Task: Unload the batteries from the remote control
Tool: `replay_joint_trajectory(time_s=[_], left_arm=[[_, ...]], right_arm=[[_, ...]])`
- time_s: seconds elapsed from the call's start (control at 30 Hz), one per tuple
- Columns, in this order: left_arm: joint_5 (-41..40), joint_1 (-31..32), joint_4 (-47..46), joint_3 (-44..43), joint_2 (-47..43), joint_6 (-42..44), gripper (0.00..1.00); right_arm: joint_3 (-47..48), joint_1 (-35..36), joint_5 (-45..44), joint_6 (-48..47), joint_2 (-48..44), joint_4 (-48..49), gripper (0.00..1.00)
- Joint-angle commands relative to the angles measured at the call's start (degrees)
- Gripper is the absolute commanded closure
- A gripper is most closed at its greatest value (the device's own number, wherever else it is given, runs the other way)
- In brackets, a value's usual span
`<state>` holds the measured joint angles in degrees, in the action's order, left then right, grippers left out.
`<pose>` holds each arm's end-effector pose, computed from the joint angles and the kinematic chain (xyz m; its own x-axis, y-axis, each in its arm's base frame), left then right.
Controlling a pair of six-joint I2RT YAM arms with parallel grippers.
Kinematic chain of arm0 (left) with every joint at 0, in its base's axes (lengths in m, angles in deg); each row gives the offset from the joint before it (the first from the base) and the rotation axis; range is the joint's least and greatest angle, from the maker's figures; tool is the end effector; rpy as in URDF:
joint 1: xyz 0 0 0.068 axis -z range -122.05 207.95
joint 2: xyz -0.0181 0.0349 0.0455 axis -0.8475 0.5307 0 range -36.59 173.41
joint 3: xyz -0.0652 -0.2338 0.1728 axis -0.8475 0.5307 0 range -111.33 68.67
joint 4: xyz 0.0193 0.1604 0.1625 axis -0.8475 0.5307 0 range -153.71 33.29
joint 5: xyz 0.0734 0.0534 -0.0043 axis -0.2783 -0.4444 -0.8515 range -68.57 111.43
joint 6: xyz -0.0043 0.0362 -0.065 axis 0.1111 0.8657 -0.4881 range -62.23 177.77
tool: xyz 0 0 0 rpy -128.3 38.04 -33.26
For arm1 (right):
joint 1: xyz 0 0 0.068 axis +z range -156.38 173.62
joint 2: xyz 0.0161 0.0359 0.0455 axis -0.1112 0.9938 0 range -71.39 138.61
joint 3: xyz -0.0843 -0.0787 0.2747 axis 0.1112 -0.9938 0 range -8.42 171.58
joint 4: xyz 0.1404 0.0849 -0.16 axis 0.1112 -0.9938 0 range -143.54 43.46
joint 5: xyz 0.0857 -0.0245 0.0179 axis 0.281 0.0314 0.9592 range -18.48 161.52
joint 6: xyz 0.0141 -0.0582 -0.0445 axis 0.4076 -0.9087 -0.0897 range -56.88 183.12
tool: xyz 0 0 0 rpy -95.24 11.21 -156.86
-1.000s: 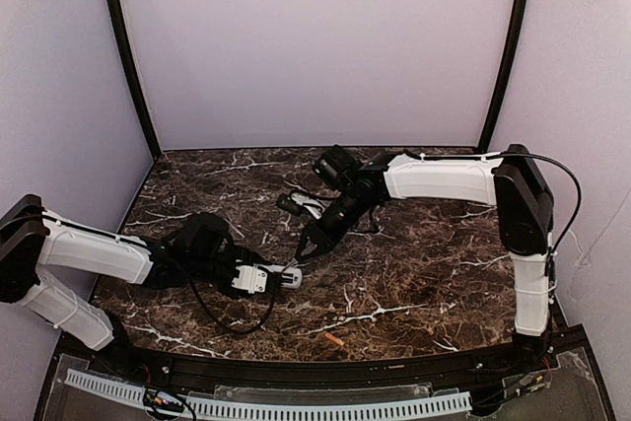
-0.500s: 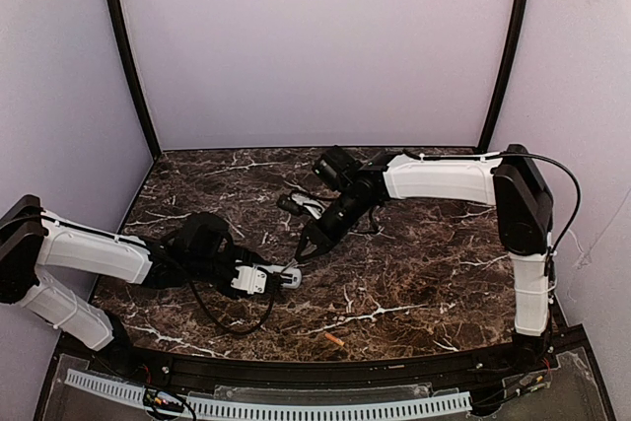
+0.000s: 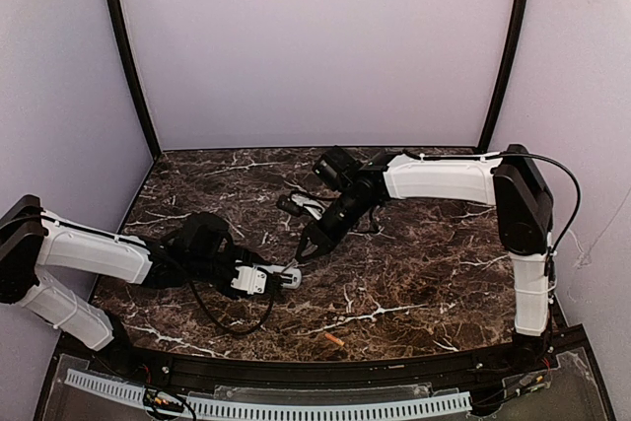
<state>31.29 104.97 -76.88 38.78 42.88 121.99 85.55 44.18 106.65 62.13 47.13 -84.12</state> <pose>0.1681 -0.1962 0.1970 0.5578 0.7027 -0.4415 0.7186 -0.1428 0.6806 0.2473 0.3573 0.2247 -0.5475 -0.6880 -0.4763 -0.8122 0.2999 0.5004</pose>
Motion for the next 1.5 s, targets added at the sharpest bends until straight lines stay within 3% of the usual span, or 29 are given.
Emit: replay_joint_trajectory(time_s=[0.0,0.17,0.53,0.8,1.13,1.47], left_arm=[[3.0,0.1,-2.6,-1.5,-2.6,1.1,1.00],[3.3,0.1,-3.1,-1.4,-2.4,1.2,1.00],[3.0,0.1,-3.3,-1.1,-2.1,1.3,1.00],[2.7,0.1,-3.1,-1.2,-2.0,1.7,1.00],[1.6,0.1,-3.4,-1.2,-1.5,2.1,1.00],[0.8,0.1,-5.7,-0.6,-0.7,0.8,1.00]], right_arm=[[-2.1,-0.8,-6.6,-0.5,0.4,-0.3,1.00],[-7.6,0.7,-7.1,-6.2,-3.6,5.8,1.00],[-7.7,1.8,-8.0,-13.6,-4.2,9.8,1.00],[-2.8,1.6,-4.2,-8.6,-0.7,5.3,1.00],[-0.8,0.3,-6.5,0.1,1.7,3.6,1.00],[-1.5,-0.1,-6.6,-3.0,1.0,5.1,1.00]])
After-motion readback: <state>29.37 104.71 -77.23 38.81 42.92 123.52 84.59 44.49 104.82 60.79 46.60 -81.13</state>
